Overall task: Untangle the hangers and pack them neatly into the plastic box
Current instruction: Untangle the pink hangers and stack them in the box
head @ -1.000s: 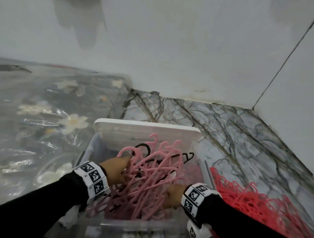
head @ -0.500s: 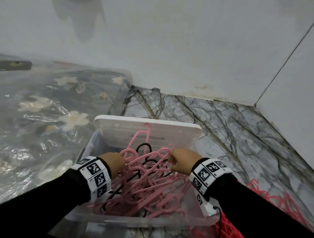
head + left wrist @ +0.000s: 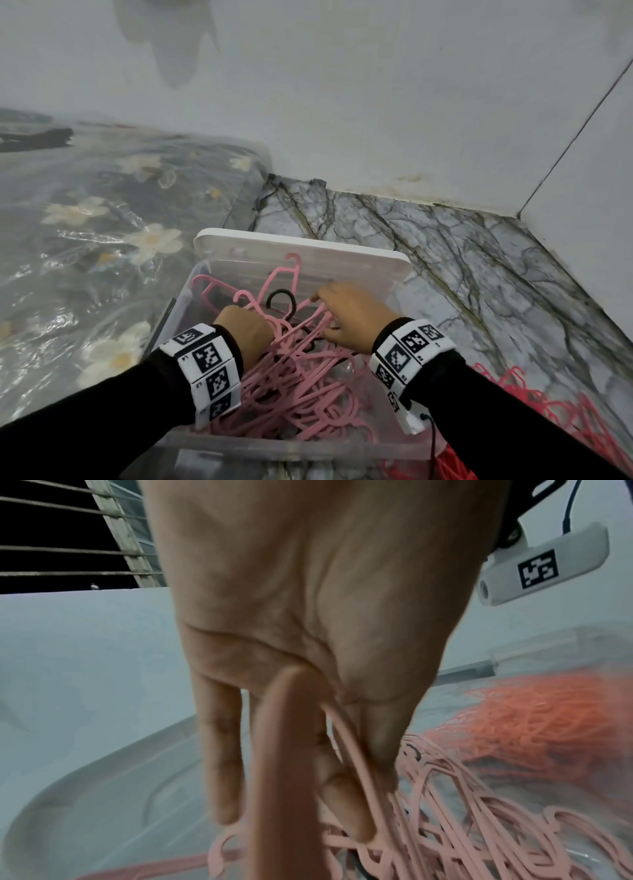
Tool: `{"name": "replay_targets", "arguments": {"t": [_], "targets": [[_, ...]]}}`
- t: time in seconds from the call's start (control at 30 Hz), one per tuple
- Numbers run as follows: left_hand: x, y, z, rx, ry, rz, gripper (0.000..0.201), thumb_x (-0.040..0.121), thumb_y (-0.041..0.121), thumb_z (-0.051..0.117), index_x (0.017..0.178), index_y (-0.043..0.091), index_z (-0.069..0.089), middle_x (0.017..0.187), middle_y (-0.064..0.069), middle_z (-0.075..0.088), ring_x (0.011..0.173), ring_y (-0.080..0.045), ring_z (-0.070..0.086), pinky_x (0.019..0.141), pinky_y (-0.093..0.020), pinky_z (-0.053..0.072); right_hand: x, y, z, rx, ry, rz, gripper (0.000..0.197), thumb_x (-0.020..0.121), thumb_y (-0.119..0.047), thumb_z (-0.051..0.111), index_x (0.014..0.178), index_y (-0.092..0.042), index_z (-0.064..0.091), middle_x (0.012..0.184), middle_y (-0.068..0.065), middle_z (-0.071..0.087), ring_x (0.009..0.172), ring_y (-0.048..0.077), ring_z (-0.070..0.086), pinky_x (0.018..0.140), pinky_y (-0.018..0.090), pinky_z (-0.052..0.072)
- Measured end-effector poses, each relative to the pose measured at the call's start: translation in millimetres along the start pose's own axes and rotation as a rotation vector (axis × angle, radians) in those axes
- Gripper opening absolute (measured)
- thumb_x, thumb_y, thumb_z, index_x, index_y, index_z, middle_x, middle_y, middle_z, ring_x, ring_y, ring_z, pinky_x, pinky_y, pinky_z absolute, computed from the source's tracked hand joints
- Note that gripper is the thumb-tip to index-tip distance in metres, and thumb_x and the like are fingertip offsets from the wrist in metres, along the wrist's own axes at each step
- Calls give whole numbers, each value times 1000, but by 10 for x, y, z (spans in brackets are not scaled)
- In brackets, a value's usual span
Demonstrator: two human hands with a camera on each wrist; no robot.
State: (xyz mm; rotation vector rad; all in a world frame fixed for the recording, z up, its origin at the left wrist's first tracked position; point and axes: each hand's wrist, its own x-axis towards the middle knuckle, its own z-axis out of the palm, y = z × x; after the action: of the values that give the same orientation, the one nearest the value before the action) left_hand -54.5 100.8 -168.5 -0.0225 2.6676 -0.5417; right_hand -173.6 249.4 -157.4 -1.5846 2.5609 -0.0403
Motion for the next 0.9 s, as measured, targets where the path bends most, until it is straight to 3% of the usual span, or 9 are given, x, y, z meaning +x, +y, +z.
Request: {"name": "replay_targets", "arguments": {"t": [0.13, 0.2, 0.3, 0.4, 0.47, 0.6, 0.67, 0.77, 0.9], "targets": [[13, 11, -65, 13, 139, 30, 24, 99, 10, 38, 116, 17, 54, 107, -4, 65, 96, -28, 63, 66, -35, 37, -9, -103, 134, 3, -93, -67, 26, 93, -22, 50, 117, -13, 52, 115, 9, 59, 103, 29, 56, 82, 38, 47], [16, -38, -124, 8, 226, 44, 21, 100, 17, 40, 117, 19, 53, 104, -3, 65, 94, -27, 64, 67, -35, 42, 1, -115, 134, 76, -114, -42, 19, 96, -18, 43, 111, -13, 55, 109, 10, 60, 96, 27, 56, 77, 36, 44], [26, -198, -237, -88, 394, 38, 22, 97, 30, 45, 117, 24, 53, 113, 0, 60, 103, -23, 59, 84, -37, 48, 51, -56, 63, 242, -117, 26, 17, 98, -13, 39, 100, -11, 56, 93, 6, 60, 90, 23, 53, 75, 32, 38], [19, -440, -319, -381, 559, -80, 53, 92, 45, 50, 138, 21, 36, 133, -2, 47, 117, -22, 50, 96, -39, 42, 70, 91, -69, 330, -43, 90, 18, 98, -13, 42, 95, -7, 58, 87, 4, 62, 88, 23, 54, 73, 28, 36], [-12, -587, -329, -627, 541, -170, 66, 89, 50, 53, 141, 16, 31, 135, -2, 49, 118, -22, 52, 96, -39, 44, 59, 204, -145, 429, 21, 133, 19, 98, -12, 45, 98, -4, 62, 94, 11, 66, 86, 22, 56, 75, 28, 40], [11, -628, -269, -935, 288, -151, 38, 94, 46, 48, 118, 17, 53, 107, 2, 64, 90, -17, 60, 84, -34, 48, 58, 299, -204, 665, 146, 170, 14, 97, -11, 48, 93, -13, 61, 88, 7, 67, 82, 15, 59, 75, 19, 44], [79, -582, -245, -963, 320, -110, 24, 98, 35, 45, 103, 16, 58, 94, 2, 65, 83, -15, 62, 81, -32, 50, 83, 273, -184, 737, 180, 173, 11, 97, -11, 49, 94, -13, 60, 88, 6, 67, 82, 13, 60, 74, 14, 44], [150, -604, -237, -1080, 355, -116, 21, 101, 22, 39, 87, 19, 55, 82, 4, 64, 63, 0, 60, 62, -17, 46, 175, 292, -131, 784, 287, 218, 11, 94, -14, 55, 100, -10, 64, 93, 1, 66, 91, 16, 61, 85, 25, 46], [165, -819, -197, -946, 450, -250, 29, 101, 27, 37, 75, 26, 51, 78, 7, 67, 80, -13, 63, 82, -31, 48, 302, 552, -34, 521, 417, 496, 14, 94, -15, 52, 94, -6, 62, 96, 10, 65, 89, 23, 60, 77, 29, 46]]}}
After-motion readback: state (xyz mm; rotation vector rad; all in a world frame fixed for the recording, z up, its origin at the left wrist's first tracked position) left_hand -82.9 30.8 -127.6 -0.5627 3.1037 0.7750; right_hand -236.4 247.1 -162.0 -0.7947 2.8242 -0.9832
